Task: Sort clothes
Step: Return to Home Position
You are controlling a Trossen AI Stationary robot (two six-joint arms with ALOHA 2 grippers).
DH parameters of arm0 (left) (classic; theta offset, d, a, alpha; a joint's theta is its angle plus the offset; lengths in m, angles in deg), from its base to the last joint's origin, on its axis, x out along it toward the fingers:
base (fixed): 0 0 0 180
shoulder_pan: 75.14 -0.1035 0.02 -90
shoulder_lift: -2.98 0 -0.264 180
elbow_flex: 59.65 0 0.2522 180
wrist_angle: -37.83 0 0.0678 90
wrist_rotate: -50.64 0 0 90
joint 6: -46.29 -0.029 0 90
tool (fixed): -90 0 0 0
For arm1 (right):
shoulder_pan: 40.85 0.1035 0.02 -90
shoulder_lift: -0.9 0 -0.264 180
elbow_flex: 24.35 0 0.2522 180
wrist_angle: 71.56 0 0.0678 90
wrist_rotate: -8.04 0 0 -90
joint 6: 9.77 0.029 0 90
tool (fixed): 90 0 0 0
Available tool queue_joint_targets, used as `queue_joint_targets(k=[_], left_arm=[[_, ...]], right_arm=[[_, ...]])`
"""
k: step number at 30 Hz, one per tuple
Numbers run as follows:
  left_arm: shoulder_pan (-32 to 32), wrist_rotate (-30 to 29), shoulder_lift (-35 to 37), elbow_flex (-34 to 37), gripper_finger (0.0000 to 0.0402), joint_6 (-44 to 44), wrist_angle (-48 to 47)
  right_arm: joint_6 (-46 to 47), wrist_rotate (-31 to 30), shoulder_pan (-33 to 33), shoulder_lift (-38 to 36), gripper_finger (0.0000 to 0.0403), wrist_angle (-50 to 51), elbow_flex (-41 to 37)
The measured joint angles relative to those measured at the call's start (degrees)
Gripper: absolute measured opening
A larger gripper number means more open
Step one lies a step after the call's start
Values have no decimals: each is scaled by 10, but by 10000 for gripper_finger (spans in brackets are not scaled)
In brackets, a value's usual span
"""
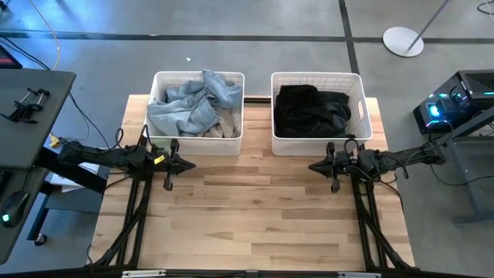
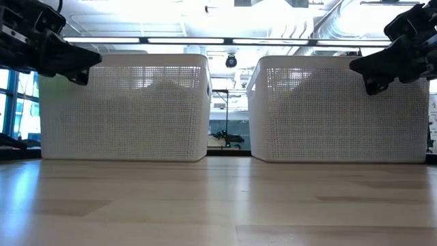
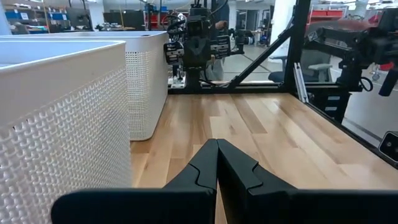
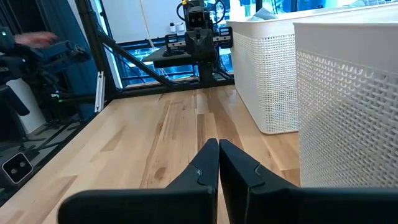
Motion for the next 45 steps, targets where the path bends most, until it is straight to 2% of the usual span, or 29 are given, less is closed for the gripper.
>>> queue_joint_targets(k=[4,11,19,26,30,37,45], left_arm=[[2,0,6,0,0,0,0],[5,2,47,0,0,0,11],[5,0,47,1,0,-1,5],[-8,2,47,1,0,-1,2],[-7,2,48,1,0,-1,2],[-7,2,47,1,0,-1,1],[-7,2,47,1,0,-1,1]], right_arm=[[0,1,1,-5,0,0,0],[0,11,0,-71,0,-1,0],[0,17,-7,-71,0,-8,0],[0,24,-49,-71,0,1,0],[0,27,-50,-71,0,1,0],[0,67,-50,-68,0,8,0],[0,68,-50,-68,0,10,0]])
